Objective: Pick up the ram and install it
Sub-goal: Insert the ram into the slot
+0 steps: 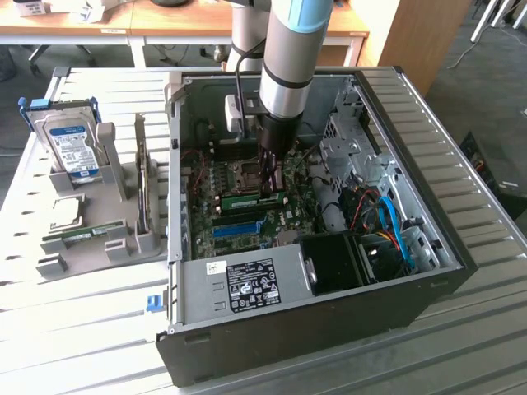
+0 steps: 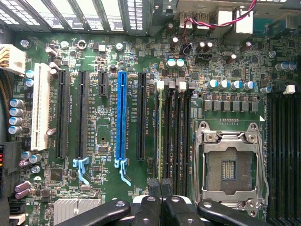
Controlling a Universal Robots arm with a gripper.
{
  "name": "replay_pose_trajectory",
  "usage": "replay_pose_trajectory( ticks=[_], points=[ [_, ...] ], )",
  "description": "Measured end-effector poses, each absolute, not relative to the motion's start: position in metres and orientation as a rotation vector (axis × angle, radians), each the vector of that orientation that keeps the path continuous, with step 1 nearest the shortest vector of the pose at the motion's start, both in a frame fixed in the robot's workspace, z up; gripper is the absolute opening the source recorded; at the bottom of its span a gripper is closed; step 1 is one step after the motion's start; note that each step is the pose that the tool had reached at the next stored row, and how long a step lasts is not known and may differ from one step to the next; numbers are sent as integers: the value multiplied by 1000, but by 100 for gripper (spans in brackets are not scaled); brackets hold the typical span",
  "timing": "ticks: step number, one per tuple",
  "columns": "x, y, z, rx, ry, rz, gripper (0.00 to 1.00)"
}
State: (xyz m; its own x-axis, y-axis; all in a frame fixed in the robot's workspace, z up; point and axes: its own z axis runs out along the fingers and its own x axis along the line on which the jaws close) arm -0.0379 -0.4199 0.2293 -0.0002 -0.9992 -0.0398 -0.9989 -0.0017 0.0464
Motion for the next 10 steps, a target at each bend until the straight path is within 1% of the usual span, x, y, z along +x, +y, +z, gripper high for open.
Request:
replay_pose_trajectory(
  ticks=[10],
  points=[
    [-38, -420, 229, 2218, -2216, -96, 11]
  ],
)
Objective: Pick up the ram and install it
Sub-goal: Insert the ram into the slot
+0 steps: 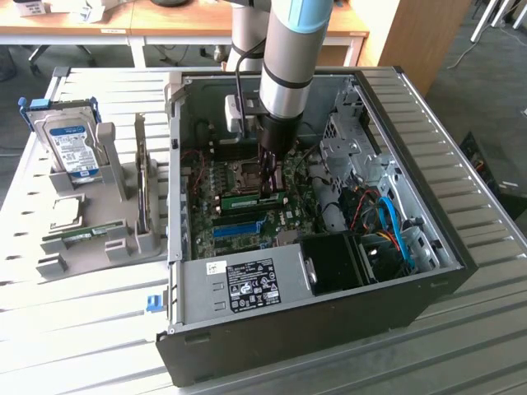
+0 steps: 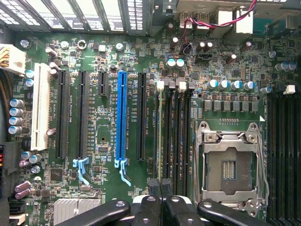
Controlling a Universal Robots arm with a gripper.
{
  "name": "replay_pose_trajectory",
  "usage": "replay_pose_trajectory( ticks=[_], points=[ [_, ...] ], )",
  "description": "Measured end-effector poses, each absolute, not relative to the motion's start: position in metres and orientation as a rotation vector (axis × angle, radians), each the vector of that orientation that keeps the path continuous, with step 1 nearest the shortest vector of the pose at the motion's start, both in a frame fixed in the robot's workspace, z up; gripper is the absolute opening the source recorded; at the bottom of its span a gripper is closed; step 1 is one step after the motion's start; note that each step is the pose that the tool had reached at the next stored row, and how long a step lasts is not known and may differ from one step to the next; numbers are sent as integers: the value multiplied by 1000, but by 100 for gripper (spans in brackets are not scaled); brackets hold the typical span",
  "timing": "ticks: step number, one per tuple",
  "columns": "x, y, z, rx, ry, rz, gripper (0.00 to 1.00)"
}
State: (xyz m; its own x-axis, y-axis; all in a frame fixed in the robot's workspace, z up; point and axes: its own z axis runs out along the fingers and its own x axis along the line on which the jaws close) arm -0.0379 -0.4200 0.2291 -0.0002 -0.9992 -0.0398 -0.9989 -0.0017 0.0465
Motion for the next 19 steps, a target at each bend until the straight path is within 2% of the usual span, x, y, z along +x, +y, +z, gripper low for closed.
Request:
replay_pose_trajectory(
  ticks=[19],
  points=[
    [-38, -420, 227, 2218, -2216, -96, 11]
  ],
)
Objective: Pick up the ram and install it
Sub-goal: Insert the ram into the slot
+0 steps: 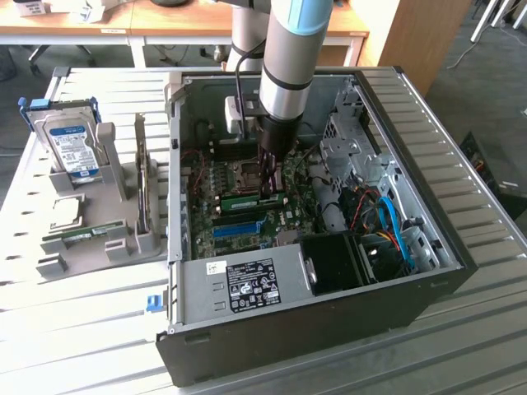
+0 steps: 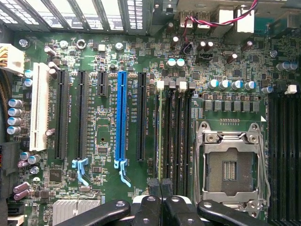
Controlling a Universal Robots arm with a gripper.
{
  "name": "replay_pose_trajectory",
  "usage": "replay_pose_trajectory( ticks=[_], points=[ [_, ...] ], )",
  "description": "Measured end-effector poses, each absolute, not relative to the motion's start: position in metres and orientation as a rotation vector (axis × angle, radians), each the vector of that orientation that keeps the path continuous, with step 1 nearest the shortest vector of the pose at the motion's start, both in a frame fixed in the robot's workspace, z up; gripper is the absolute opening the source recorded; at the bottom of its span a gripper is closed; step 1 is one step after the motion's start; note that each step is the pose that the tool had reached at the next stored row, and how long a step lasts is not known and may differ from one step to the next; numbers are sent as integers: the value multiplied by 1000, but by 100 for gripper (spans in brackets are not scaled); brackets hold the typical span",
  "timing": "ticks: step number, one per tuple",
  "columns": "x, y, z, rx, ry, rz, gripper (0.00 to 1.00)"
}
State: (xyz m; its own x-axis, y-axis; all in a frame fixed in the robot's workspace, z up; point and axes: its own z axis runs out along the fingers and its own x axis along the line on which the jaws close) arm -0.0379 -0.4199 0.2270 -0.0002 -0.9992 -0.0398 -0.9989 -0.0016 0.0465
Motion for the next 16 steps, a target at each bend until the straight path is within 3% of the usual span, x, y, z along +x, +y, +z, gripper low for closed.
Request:
replay_pose_trajectory(
  ticks=[8, 11, 12, 16],
  points=[
    [-38, -420, 227, 2218, -2216, -96, 11],
    [-38, -420, 227, 2218, -2216, -96, 18],
    [-38, -420, 227, 2218, -2216, -96, 25],
    [-38, -420, 227, 2218, -2216, -96, 25]
  ],
)
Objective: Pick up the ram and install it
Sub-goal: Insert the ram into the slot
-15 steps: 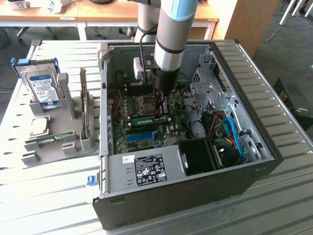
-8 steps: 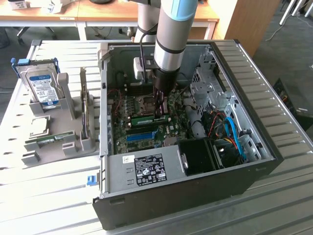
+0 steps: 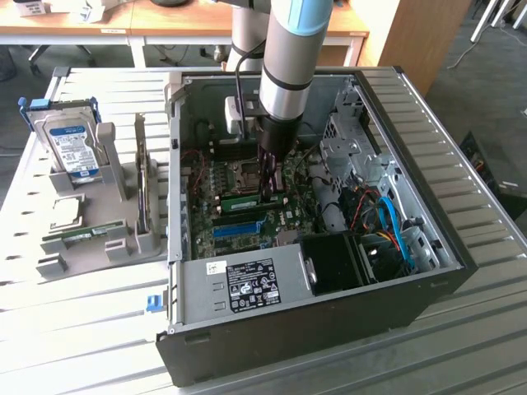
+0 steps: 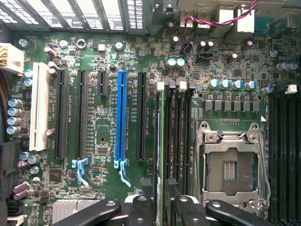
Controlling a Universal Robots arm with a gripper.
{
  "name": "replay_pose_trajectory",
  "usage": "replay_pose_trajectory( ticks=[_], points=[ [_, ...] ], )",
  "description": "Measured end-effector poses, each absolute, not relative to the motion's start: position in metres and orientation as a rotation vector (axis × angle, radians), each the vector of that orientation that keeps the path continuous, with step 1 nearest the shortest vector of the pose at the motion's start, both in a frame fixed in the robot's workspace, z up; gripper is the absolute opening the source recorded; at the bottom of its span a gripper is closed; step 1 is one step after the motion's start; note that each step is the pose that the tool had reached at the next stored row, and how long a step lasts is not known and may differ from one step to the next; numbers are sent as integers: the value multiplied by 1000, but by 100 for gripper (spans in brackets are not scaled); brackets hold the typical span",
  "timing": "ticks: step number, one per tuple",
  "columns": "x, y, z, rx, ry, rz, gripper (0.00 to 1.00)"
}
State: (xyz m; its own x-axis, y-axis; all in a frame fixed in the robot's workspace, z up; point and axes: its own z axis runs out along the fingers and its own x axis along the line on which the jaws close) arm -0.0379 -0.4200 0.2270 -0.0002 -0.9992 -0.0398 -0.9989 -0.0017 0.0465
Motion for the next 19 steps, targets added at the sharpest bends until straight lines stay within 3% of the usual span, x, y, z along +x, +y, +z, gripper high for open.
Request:
replay_pose_trajectory(
  ticks=[19],
  points=[
    [-35, -419, 232, 2218, -2216, -96, 25]
  ],
)
